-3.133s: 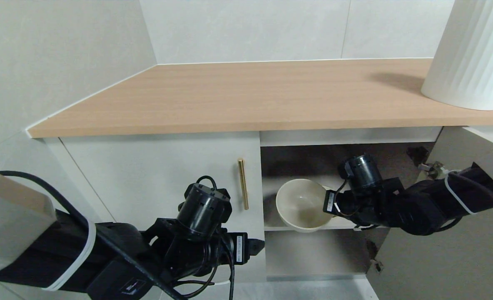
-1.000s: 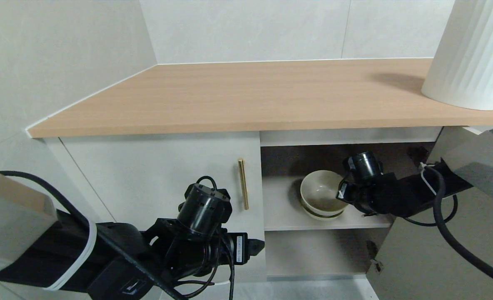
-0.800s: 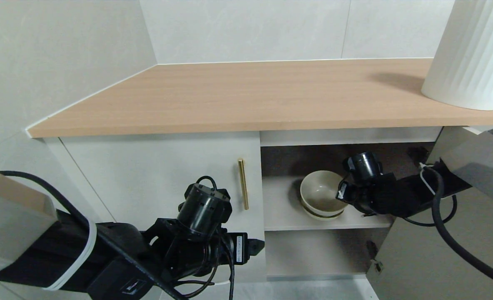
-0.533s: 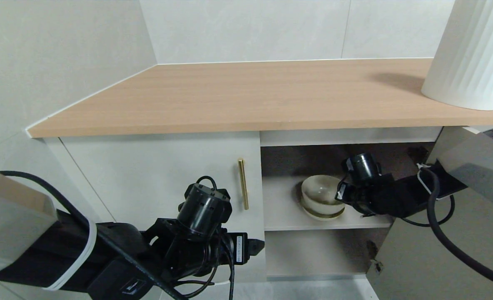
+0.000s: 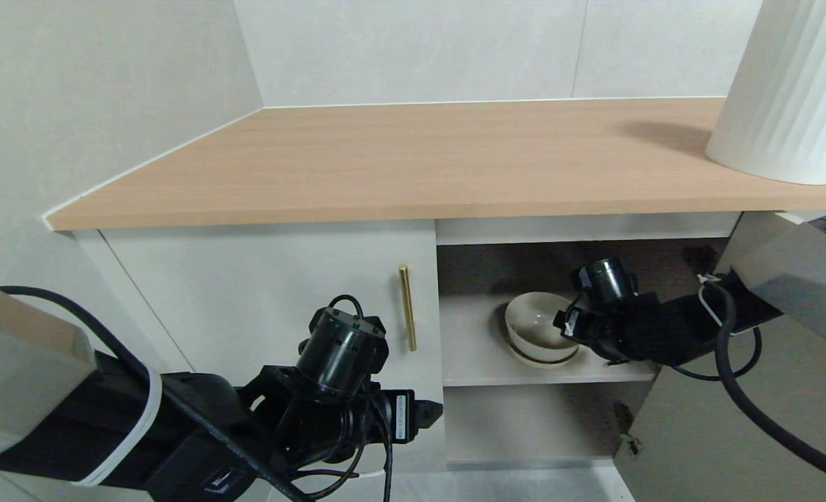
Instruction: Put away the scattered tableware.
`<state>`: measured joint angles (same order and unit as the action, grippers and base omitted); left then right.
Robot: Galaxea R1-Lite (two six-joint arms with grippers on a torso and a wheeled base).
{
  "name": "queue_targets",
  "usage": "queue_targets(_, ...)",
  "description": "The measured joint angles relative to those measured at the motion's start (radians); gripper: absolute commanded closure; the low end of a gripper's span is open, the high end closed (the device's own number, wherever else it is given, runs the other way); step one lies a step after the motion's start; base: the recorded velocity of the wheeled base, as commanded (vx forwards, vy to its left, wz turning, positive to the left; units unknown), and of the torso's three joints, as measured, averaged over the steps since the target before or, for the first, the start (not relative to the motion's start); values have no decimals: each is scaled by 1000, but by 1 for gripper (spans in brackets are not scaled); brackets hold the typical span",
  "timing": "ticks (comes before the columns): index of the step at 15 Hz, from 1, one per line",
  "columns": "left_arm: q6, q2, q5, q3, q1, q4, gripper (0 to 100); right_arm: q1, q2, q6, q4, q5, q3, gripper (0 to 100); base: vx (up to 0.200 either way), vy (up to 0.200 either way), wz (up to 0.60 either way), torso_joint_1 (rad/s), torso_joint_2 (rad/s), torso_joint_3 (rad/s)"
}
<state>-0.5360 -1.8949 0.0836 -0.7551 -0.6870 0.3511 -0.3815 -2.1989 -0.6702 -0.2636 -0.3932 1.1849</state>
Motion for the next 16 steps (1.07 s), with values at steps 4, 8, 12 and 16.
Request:
queue_targets(4, 3, 12, 1, 1, 0, -2, 0, -12, 39, 3, 23, 13, -19, 0, 0, 0, 0, 0, 0, 0)
queue_targets(8, 17, 68, 5, 4, 1, -14, 0, -54, 151, 19, 114, 68, -74, 0, 0, 0, 0, 0, 0, 0)
queue_targets(12, 116, 232, 48, 21, 40, -97, 0, -137, 369, 89, 227, 105, -182, 0, 0, 0, 0, 0, 0, 0)
queue_targets(16, 142, 409, 59, 29, 73, -243, 0, -174, 559, 176, 281, 119, -296, 0, 0, 0, 0, 0, 0, 0)
